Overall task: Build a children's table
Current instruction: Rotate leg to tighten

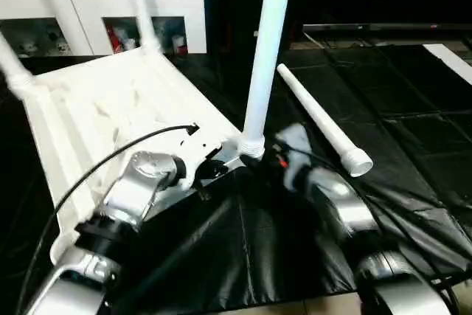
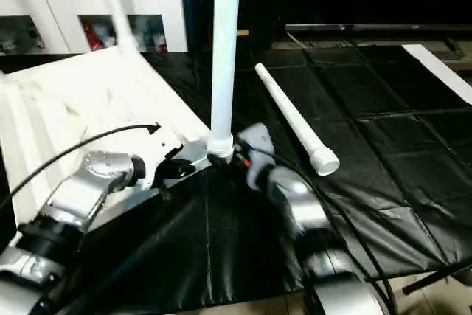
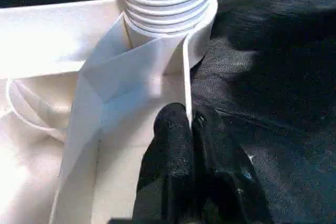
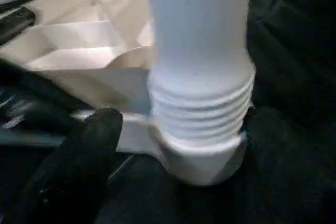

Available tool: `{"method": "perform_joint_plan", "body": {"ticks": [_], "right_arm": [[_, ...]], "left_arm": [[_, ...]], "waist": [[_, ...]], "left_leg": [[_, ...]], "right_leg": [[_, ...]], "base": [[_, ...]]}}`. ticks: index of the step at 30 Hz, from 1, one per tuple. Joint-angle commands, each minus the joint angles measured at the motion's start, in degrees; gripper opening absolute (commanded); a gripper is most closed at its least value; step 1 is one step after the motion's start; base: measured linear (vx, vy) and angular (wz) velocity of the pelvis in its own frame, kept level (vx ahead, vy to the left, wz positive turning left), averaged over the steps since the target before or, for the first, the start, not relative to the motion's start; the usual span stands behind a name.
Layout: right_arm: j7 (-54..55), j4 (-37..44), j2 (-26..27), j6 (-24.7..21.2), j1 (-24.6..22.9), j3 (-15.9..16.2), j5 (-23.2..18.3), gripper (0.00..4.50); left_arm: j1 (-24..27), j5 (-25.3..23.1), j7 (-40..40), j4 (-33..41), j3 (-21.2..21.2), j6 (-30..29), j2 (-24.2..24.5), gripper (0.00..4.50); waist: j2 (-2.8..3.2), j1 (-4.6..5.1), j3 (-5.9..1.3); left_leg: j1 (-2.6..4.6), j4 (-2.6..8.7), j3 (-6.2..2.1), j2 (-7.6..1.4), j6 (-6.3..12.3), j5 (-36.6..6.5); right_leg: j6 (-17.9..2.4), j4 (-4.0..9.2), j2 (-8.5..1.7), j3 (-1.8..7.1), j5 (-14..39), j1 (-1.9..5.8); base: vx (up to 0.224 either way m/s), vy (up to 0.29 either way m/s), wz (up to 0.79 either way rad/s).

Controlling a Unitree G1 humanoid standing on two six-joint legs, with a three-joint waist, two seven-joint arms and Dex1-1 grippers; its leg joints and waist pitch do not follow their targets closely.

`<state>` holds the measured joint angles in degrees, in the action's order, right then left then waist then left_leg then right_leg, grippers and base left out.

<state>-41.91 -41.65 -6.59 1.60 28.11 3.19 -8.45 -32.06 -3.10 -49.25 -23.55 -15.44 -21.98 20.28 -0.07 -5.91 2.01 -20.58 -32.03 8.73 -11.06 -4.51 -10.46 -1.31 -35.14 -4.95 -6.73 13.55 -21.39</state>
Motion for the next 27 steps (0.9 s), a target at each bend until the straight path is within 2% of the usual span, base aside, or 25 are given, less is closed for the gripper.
{"method": "perform_joint_plan", "body": {"ticks": [1, 4, 6, 8, 13, 16, 17, 18, 21, 24, 25, 26, 27], "right_arm": [[-2.81, 2.76, -1.68, -2.46, -1.9, 0.62, -0.84, 4.47], [-6.24, 6.67, -4.34, -3.72, -2.98, 0.5, -1.89, 4.47], [-8.2, 8.39, -5.82, -3.5, -3.36, 0.71, -2.05, 4.47], [-10.53, 10.02, -7.3, -3.67, -3.63, 0.97, -2.38, 4.47], [-17.73, 13.11, -11.67, -5.11, -2.22, 2.45, -2.84, 4.47], [-19.69, 13.41, -12.57, -4.59, -1.44, 4.16, -1.6, 4.47], [-20.31, 13.68, -12.77, -4.6, -1.35, 4.66, -1.42, 4.47], [-22.18, 14.41, -13.02, -5.2, -1.19, 5.98, -1.3, 4.47], [-23.67, 14.82, -13.0, -5.53, -0.91, 7.43, -0.92, 4.47], [-26.24, 14.9, -12.79, -5.59, -0.54, 9.21, -0.52, 4.47], [-26.48, 14.64, -12.68, -5.34, -0.36, 9.47, -0.28, 4.47], [-26.62, 14.49, -12.62, -5.2, -0.25, 9.62, -0.14, 4.47], [-26.66, 13.46, -12.29, -4.83, 0.48, 9.97, 0.09, 4.47]], "left_arm": [[-0.87, -0.51, -2.51, -2.13, -1.44, 3.35, 1.07, 0.0], [-1.33, -0.62, -5.06, -5.07, -2.08, 7.0, 2.02, 0.0], [-1.68, -0.97, -6.52, -6.89, -2.65, 9.26, 2.6, 0.0], [-2.01, -1.64, -8.01, -8.45, -3.53, 11.68, 3.34, 0.0], [-1.65, -1.22, -18.88, -8.84, -6.83, 19.96, 6.46, 0.0], [-2.14, -1.1, -21.59, -9.49, -7.57, 21.95, 6.71, 0.0], [-2.4, -1.1, -22.16, -9.99, -7.73, 22.75, 6.7, 0.0], [-2.74, -1.08, -23.6, -10.26, -8.23, 23.94, 6.89, 0.0], [-3.0, -1.04, -25.33, -10.17, -8.7, 24.77, 7.14, 0.0], [-3.25, -0.73, -27.67, -9.89, -8.99, 25.99, 7.27, 0.0], [-3.22, -0.65, -27.98, -9.56, -9.05, 25.95, 7.27, 0.0], [-3.2, -0.61, -28.15, -9.38, -9.08, 25.92, 7.27, 0.0], [-3.16, -0.57, -28.93, -8.98, -9.14, 26.07, 7.17, 0.0]], "waist": [[0.84, 0.01, -2.92], [0.69, -0.15, -2.89], [0.81, -0.26, -2.8], [0.93, -0.39, -2.88], [1.13, -0.96, -3.12], [1.11, -1.41, -3.22], [1.17, -1.55, -3.23], [0.87, -1.95, -3.22], [0.93, -2.33, -3.25], [0.97, -2.44, -3.27], [0.67, -2.4, -3.32], [0.79, -2.44, -3.31], [0.57, -2.39, -3.31]], "left_leg": [[0.11, 3.27, -0.33, -2.54, 4.22, -6.81], [0.02, 3.1, -0.22, -2.43, 4.13, -7.0], [-0.1, 2.95, -0.17, -2.31, 4.42, -6.04], [-0.08, 2.82, -0.16, -2.38, 4.74, -5.21], [0.11, 2.55, -0.15, -2.63, 5.48, -3.79], [0.31, 2.34, -0.08, -2.82, 5.56, -3.48], [0.26, 2.3, -0.05, -2.79, 5.61, -3.34], [0.32, 2.22, 0.07, -2.8, 5.58, -3.29], [0.29, 2.23, 0.07, -2.95, 5.44, -3.55], [0.23, 2.25, 0.1, -2.98, 4.94, -3.87], [0.2, 2.22, 0.12, -2.98, 4.91, -3.76], [0.17, 2.16, 0.15, -2.94, 4.9, -3.62], [0.1, 2.13, 0.16, -2.9, 4.95, -3.45]], "right_leg": [[-12.89, 3.67, -4.25, 3.81, -4.5, 3.2], [-12.46, 3.79, -4.24, 3.87, -3.03, 3.34], [-12.43, 3.82, -4.23, 3.84, -2.8, 3.26], [-12.27, 3.64, -4.18, 3.86, -3.83, 3.29], [-13.34, 3.1, -4.12, 3.77, -7.17, 3.12], [-14.35, 2.76, -4.17, 3.71, -8.25, 2.9], [-14.39, 2.74, -4.16, 3.71, -8.3, 2.88], [-14.48, 2.67, -4.19, 3.74, -8.22, 2.79], [-14.13, 2.5, -4.35, 3.73, -7.47, 2.72], [-14.13, 2.47, -4.47, 3.7, -6.91, 2.76], [-14.09, 2.43, -4.45, 3.69, -7.13, 2.81], [-14.14, 2.33, -4.49, 3.7, -7.26, 2.75], [-14.11, 2.33, -4.53, 3.7, -7.29, 2.81]], "base": [[0.0, 0.0, 0.0], [0.0, 0.0, 0.0], [0.0, 0.0, 0.0], [0.0, 0.0, 0.0], [0.0, 0.0, 0.0], [0.0, 0.0, 0.0], [0.0, 0.0, 0.0], [0.0, 0.0, 0.0], [0.0, 0.0, 0.0], [0.0, 0.0, 0.0], [0.0, 0.0, 0.0], [0.0, 0.0, 0.0], [0.0, 0.0, 0.0]]}}
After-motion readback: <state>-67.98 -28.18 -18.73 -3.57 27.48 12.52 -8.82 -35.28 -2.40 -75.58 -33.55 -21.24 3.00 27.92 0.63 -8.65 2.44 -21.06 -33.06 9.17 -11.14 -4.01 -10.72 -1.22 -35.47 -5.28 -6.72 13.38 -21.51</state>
